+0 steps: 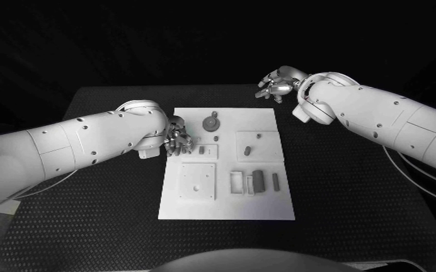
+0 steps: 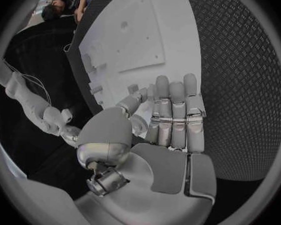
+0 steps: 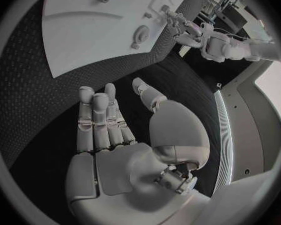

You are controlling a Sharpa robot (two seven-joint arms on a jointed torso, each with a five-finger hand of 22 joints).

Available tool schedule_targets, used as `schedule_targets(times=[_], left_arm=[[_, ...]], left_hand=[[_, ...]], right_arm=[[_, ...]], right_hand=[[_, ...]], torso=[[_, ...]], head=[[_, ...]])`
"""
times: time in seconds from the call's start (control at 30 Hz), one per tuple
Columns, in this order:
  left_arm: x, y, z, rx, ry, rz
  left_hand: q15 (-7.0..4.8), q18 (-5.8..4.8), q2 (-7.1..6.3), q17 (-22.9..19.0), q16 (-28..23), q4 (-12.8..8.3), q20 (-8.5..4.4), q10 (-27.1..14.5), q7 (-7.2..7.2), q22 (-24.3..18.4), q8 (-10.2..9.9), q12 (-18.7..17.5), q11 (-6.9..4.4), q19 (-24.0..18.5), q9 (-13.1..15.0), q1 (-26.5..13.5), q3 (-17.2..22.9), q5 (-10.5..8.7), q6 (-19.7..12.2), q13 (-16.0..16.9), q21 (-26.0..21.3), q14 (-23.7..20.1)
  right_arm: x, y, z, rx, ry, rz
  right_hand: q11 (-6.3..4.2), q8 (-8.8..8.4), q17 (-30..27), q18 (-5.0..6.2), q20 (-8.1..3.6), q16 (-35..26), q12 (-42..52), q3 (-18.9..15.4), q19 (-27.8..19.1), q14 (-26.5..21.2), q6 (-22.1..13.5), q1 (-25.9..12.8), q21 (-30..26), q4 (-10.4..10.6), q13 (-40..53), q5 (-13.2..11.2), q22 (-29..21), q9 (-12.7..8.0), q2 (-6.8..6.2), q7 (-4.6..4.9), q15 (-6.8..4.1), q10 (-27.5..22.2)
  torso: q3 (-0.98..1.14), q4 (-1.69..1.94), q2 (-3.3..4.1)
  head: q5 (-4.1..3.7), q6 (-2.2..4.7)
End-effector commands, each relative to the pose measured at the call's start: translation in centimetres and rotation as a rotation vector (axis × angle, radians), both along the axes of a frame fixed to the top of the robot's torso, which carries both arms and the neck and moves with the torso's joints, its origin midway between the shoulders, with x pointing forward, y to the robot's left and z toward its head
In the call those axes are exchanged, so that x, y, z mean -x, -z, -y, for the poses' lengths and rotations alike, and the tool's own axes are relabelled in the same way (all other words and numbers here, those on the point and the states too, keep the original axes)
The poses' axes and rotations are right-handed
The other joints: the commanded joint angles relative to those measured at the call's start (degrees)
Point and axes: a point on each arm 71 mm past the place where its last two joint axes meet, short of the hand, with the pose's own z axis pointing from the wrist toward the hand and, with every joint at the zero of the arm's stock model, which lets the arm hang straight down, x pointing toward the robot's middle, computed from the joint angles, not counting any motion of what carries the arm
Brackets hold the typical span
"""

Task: Assemble the parts on the task board

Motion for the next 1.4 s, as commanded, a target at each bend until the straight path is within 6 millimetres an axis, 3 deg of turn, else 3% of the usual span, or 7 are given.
schedule_targets(times=[0.03, 1.4], left_arm=[[0.0, 0.08, 0.24, -0.032, 0.033, 0.03], [0.42, -0.09, 0.16, 0.029, -0.06, 0.04]], left_hand=[[-0.41, -0.81, 0.38, -0.06, 0.29, -1.35, -0.24, -0.02, -0.03, 0.06, -0.3, 0.4, -0.33, 0.21, 0.08, 0.75, 1.64, 0.3, 0.26, -0.06, -0.07, 0.15], [-0.47, -0.79, 0.17, -0.02, 0.51, -1.36, -0.29, 0.2, -0.13, 0.19, -0.53, 0.68, -0.44, 0.45, 0.29, 0.9, 1.66, 0.4, 0.65, 0.0, 0.03, 0.37]], right_arm=[[0.04, 0.04, -0.1, 0.007, -0.012, -0.004], [0.03, 0.1, 0.0, 0.01, -0.013, -0.011]], right_hand=[[-0.13, 0.26, -0.08, 2.12, -0.52, 0.32, 0.25, 0.07, -0.05, -0.2, 0.05, -0.06, -0.22, 0.28, -0.06, 0.13, 1.05, -0.1, 0.27, 2.77, -0.24, -0.32], [-0.13, 0.29, -0.12, 2.12, -0.52, 0.36, 0.3, 0.05, -0.05, -0.22, 0.03, -0.06, -0.22, 0.27, -0.11, 0.12, 1.05, -0.14, 0.27, 2.77, -0.23, -0.33]], torso=[[0.01, 0.0, 0.01], [-0.04, 0.07, 0.01]], head=[[0.01, 0.02], [-0.01, 0.1]])
